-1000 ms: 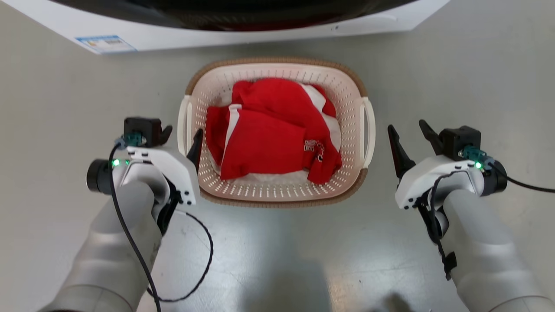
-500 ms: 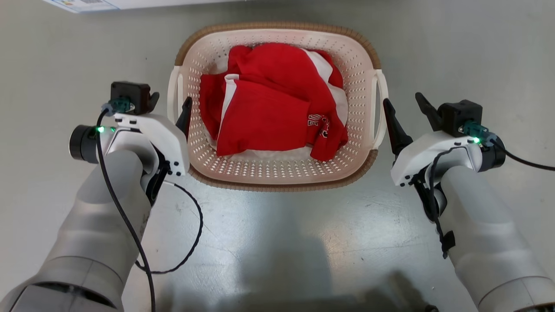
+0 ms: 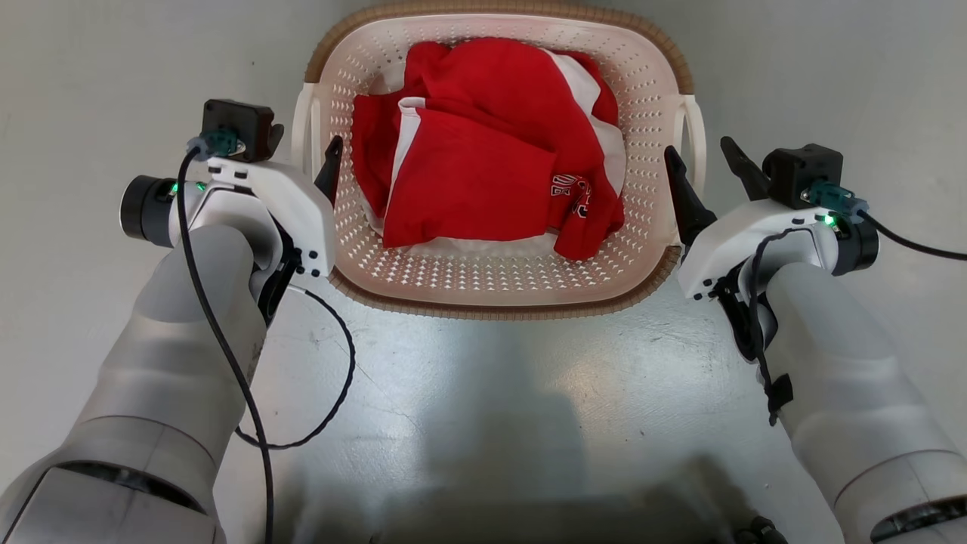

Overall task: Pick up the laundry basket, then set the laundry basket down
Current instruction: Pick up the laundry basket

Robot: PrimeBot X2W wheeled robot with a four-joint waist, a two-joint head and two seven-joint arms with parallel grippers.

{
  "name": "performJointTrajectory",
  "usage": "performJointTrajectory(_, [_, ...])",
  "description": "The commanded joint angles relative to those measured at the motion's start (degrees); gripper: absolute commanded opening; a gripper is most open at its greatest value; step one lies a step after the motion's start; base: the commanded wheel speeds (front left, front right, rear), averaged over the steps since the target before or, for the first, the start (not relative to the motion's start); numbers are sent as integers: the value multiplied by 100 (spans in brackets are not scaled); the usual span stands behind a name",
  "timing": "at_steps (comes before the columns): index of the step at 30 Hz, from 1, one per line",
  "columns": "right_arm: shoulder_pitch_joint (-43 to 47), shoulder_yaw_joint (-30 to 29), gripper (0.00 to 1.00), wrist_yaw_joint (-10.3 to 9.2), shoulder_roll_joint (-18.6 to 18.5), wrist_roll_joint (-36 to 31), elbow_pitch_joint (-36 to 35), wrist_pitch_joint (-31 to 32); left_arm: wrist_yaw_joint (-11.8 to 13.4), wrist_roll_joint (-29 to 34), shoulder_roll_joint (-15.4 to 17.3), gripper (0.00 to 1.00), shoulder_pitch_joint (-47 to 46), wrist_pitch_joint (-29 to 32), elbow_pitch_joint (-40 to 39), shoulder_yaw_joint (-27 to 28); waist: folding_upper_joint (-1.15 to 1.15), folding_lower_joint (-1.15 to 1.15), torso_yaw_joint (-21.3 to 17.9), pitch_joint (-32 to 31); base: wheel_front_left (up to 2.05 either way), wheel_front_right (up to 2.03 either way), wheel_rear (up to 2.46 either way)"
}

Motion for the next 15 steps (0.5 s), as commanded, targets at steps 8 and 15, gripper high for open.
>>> performJointTrajectory(8, [-212,478,100,34,90,466,430,-34,-34,-18,136,100,-172,169,57,-97,0,0,68,98,0,0,0])
performJointTrajectory(15, [-348,841,100,34,90,952,664,171,-34,-33,119,100,-239,277,96,-191,0,0,60,97,0,0,0])
